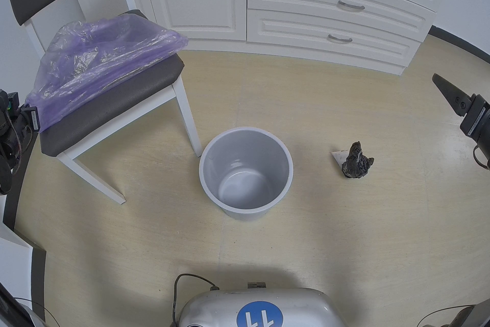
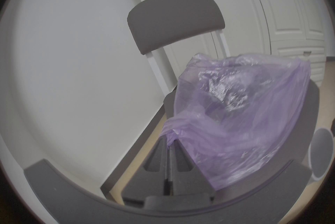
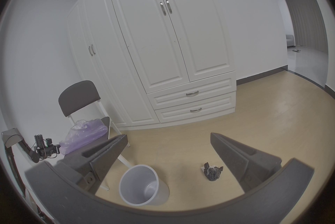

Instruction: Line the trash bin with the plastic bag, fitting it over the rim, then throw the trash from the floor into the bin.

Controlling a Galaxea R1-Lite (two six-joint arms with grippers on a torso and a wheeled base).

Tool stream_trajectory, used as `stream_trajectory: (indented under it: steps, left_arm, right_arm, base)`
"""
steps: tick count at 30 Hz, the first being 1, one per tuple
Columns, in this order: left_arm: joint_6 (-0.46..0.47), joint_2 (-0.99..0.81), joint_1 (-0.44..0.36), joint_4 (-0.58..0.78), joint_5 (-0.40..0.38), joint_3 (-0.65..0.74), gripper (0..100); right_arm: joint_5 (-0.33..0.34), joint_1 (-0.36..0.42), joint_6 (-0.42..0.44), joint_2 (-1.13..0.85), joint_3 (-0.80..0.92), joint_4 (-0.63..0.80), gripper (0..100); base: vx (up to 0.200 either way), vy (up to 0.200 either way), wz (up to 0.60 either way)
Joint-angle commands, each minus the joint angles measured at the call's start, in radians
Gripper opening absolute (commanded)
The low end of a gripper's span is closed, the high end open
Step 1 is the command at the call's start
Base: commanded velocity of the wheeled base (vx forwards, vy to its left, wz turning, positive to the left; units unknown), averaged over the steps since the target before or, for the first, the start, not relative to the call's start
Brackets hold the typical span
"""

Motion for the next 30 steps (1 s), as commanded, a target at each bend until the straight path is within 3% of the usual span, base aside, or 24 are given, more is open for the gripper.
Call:
stream_trajectory:
  steps: [1,3,5,9,11,19,23,25,30]
  left_arm:
    - [-0.07,-0.089,-0.056,-0.009,-0.041,0.035,0]
    - [-0.179,-0.189,-0.142,-0.014,-0.078,0.092,0]
    - [-0.224,-0.256,-0.2,-0.014,-0.098,0.139,0]
    - [-0.238,-0.358,-0.291,-0.014,-0.131,0.201,0]
    - [-0.241,-0.411,-0.369,-0.014,-0.133,0.236,0]
    - [-0.239,-0.566,-0.544,-0.018,-0.125,0.402,0]
    - [-0.234,-0.635,-0.624,-0.009,-0.125,0.391,0]
    - [-0.231,-0.674,-0.711,-0.001,-0.122,0.388,0]
    - [-0.23,-0.715,-0.769,0.028,-0.113,0.39,0]
  right_arm:
    - [-0.002,0.011,0.003,0.016,-0.004,-0.001,100]
    - [-0.011,0.031,0.0,0.038,-0.004,-0.003,100]
    - [-0.023,0.061,-0.001,0.047,-0.005,-0.018,100]
    - [-0.072,0.196,-0.012,0.09,0.004,-0.049,100]
    - [-0.135,0.275,-0.03,0.174,0.005,-0.063,100]
    - [-0.154,0.31,-0.041,0.346,0.028,-0.303,100]
    - [-0.154,0.336,-0.049,0.368,0.053,-0.325,100]
    - [-0.154,0.356,-0.049,0.377,0.059,-0.326,100]
    - [-0.154,0.379,-0.058,0.4,0.068,-0.326,100]
  base:
    - [0.0,0.0,0.0]
    - [0.0,0.0,0.0]
    - [0.0,0.0,0.0]
    - [0.0,0.0,0.0]
    - [0.0,0.0,0.0]
    - [0.0,0.0,0.0]
    - [0.0,0.0,0.0]
    - [0.0,0.0,0.0]
    - [0.0,0.0,0.0]
